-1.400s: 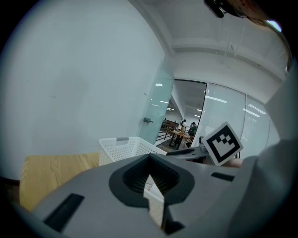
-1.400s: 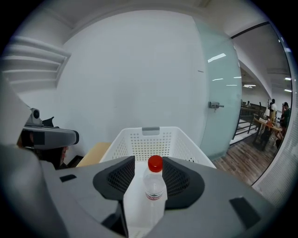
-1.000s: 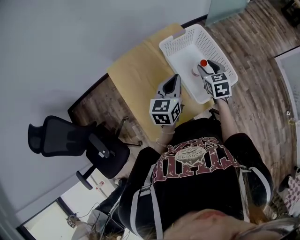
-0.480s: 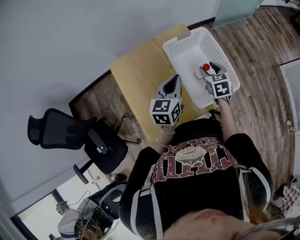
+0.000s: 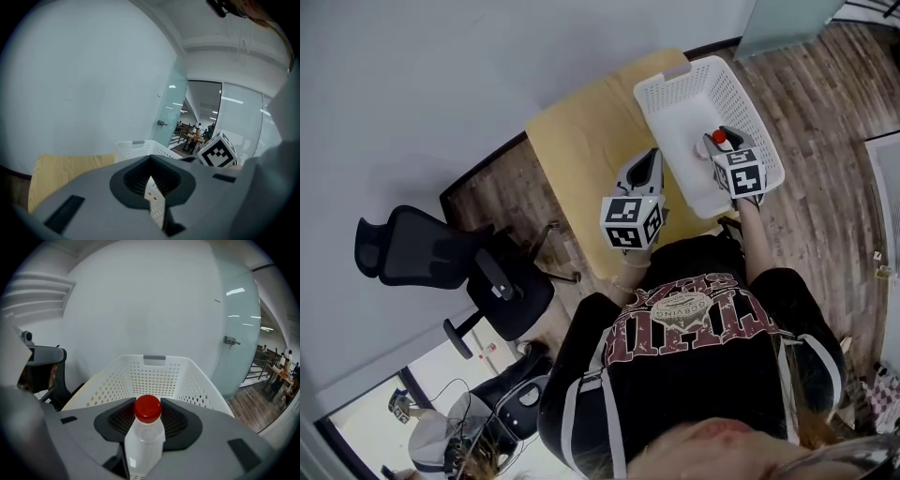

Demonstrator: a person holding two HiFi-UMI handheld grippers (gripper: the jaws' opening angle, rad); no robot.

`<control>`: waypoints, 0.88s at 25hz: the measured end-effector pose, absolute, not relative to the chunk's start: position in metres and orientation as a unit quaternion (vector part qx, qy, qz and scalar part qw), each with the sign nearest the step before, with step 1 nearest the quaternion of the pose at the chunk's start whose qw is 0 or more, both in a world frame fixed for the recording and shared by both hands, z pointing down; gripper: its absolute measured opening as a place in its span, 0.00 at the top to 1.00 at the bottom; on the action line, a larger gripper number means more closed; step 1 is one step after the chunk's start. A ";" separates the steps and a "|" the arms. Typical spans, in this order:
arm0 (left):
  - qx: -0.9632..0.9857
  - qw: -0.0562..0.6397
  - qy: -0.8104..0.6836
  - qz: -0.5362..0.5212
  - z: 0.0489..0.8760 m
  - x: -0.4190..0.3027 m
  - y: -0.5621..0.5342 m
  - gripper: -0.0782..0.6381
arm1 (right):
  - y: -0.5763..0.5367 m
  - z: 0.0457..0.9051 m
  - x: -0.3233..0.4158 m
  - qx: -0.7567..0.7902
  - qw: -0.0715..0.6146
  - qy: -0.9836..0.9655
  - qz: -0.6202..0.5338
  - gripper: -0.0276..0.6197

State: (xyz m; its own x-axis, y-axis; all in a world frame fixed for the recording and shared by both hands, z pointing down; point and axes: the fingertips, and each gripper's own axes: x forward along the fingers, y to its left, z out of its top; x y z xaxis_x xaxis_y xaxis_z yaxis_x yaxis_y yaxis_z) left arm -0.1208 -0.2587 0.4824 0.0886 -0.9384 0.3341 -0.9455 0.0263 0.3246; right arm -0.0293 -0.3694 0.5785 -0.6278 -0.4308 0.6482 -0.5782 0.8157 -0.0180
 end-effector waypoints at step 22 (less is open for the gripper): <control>0.697 0.238 -0.677 -0.002 0.476 -0.120 -0.251 0.82 | -0.362 0.570 -0.031 0.266 0.327 -0.900 0.107 0.70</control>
